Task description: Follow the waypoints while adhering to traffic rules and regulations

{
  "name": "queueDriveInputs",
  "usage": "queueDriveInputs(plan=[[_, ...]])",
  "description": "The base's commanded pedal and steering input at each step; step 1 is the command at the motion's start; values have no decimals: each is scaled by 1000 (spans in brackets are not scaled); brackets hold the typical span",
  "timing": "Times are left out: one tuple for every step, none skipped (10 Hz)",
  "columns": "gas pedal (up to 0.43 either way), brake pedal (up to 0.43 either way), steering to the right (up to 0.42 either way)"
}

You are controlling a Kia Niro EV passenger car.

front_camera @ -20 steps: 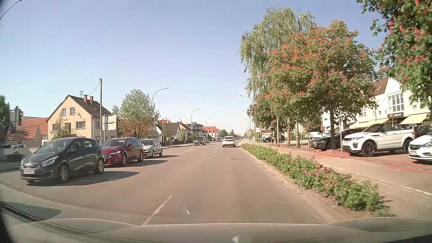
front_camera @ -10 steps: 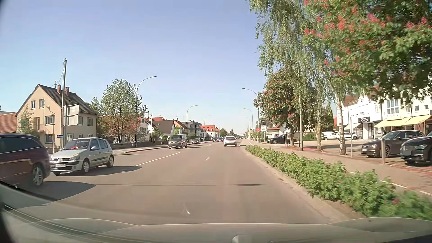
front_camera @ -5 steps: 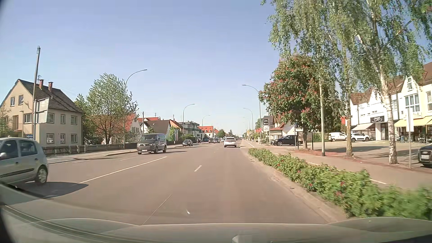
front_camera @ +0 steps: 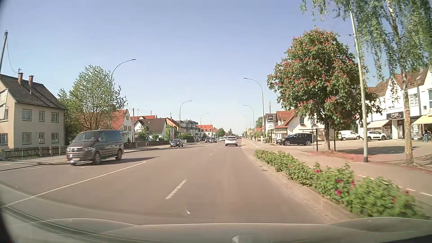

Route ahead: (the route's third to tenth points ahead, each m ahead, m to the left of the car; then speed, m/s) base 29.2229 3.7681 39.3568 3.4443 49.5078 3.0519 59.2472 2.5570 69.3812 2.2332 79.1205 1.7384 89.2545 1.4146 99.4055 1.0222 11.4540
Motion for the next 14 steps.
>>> queueDriveInputs(plan=[[240, 0, -1], [240, 0, -4], [240, 0, -6], [228, 0, -7], [189, 0, -7], [189, 0, -6], [189, 0, -3], [189, 0, 0], [189, 0, 0], [189, 0, 0], [189, 0, 0], [189, 0, 0], [189, 0, 0], [189, 0, 0]])
